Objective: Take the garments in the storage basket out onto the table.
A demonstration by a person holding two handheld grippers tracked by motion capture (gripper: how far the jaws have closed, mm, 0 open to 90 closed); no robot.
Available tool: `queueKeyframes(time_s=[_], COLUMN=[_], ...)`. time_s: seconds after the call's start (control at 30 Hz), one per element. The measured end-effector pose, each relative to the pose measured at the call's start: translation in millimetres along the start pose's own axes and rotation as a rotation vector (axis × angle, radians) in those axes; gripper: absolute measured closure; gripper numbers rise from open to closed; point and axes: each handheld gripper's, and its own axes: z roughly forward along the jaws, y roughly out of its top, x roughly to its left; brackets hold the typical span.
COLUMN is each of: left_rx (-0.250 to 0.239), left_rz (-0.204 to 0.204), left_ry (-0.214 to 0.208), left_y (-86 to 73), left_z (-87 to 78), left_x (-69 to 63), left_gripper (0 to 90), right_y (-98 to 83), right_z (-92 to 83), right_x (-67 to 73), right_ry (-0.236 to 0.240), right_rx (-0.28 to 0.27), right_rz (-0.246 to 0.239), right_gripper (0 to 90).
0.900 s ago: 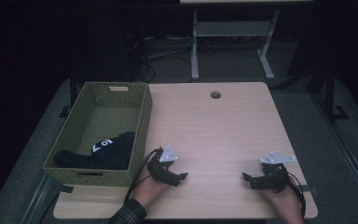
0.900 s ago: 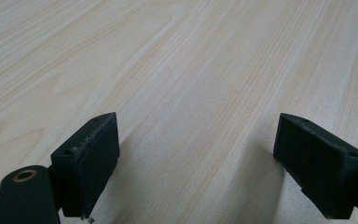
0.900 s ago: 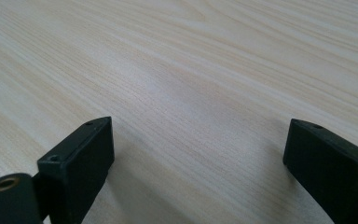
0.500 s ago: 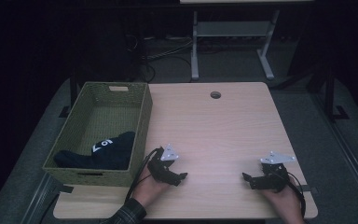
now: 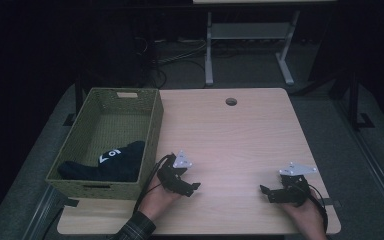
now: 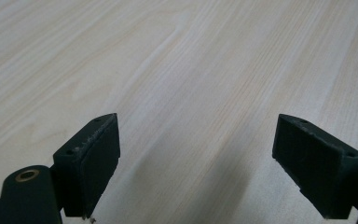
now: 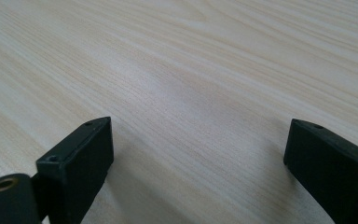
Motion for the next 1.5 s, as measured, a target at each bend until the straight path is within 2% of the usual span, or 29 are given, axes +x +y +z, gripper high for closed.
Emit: queueKeyframes(time_s=[0.17, 0.37, 0.53, 0.97, 1.13, 1.3, 1.5], left_rx=[-0.002, 0.013, -0.011, -0.013, -0.003, -0.026, -0.022], left_rz=[-0.004, 0.021, 0.014, 0.017, 0.035, 0.038, 0.054], left_ry=[-0.015, -0.025, -0.037, -0.075, -0.078, -0.087, -0.095], left_y=[3.7, 10.8, 15.8, 24.4, 30.5, 38.5, 40.4], left_z=[-4.6, -9.1, -15.0, -24.5, -25.8, -31.1, -35.0], left_x=[1.5, 0.6, 1.4, 2.2, 2.7, 5.4, 5.3], left_gripper=[14.6, 14.6, 14.5, 14.5, 14.5, 14.5, 14.5], right_y=[0.0, 0.0, 0.0, 0.0, 0.0, 0.0, 0.1], right_z=[0.0, 0.0, 0.0, 0.0, 0.0, 0.1, 0.1], right_x=[0.0, 0.0, 0.0, -0.1, 0.0, -0.2, 0.0], right_ry=[0.0, 0.0, 0.0, 0.0, 0.0, 0.0, 0.001], right_rx=[0.0, 0.0, 0.0, 0.001, 0.0, -0.002, -0.003], right_rz=[0.0, 0.0, 0.0, 0.0, 0.0, -0.002, 0.0], right_gripper=[7.9, 7.9, 7.9, 7.8, 7.9, 7.9, 7.9])
